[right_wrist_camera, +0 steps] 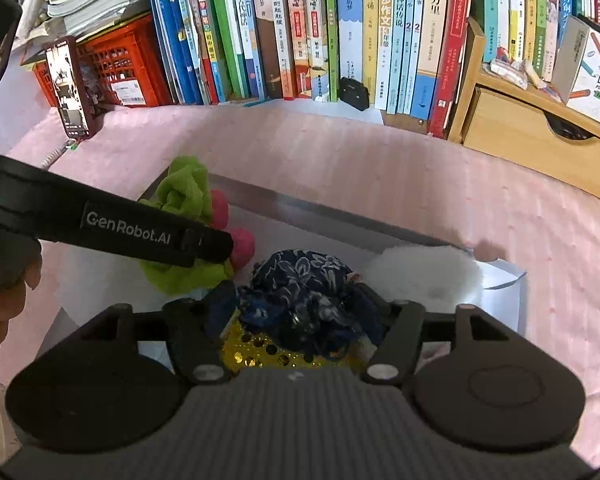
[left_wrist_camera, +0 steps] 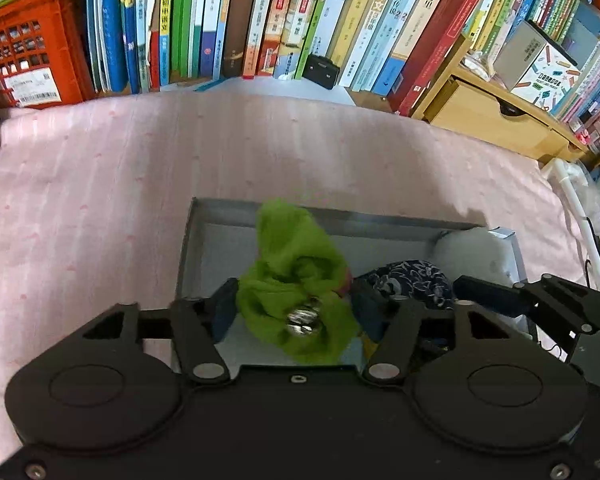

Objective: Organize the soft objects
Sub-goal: 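Open the left tool over the tray while the right tool releases the pouch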

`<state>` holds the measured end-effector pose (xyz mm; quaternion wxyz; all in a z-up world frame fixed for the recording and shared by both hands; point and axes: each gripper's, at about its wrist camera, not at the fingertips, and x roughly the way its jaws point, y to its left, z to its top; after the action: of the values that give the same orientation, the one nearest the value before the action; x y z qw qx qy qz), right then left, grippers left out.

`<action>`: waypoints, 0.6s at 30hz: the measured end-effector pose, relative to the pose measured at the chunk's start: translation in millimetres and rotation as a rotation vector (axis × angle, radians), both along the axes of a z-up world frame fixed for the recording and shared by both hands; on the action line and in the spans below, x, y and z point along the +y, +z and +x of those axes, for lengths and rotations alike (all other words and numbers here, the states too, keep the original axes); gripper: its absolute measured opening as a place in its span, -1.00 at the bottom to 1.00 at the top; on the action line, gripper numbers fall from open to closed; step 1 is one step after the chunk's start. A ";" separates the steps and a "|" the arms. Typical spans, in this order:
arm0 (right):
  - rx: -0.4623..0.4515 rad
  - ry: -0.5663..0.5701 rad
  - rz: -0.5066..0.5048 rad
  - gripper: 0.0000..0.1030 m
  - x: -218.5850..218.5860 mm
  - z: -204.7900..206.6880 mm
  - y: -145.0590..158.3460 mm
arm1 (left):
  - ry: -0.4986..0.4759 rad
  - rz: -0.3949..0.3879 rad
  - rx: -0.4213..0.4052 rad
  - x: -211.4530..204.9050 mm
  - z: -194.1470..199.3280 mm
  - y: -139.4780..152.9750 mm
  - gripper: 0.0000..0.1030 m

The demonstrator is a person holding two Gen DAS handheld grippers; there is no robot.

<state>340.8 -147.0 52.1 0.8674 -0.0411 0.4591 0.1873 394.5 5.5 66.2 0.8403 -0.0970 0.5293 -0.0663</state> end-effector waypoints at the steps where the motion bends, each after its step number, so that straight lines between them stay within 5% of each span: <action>1: -0.007 -0.001 0.004 0.56 -0.4 -0.9 1.9 | -0.001 0.009 -0.010 -0.7 -2.2 2.9 0.29; 18: -0.090 -0.041 0.043 0.76 -16.5 -36.8 44.0 | -0.022 0.036 -0.126 -3.2 -54.8 58.3 0.48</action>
<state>303.9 -163.5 96.1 0.8916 -0.0213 0.4162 0.1771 339.7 2.3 124.5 0.8727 -0.0716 0.4777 -0.0720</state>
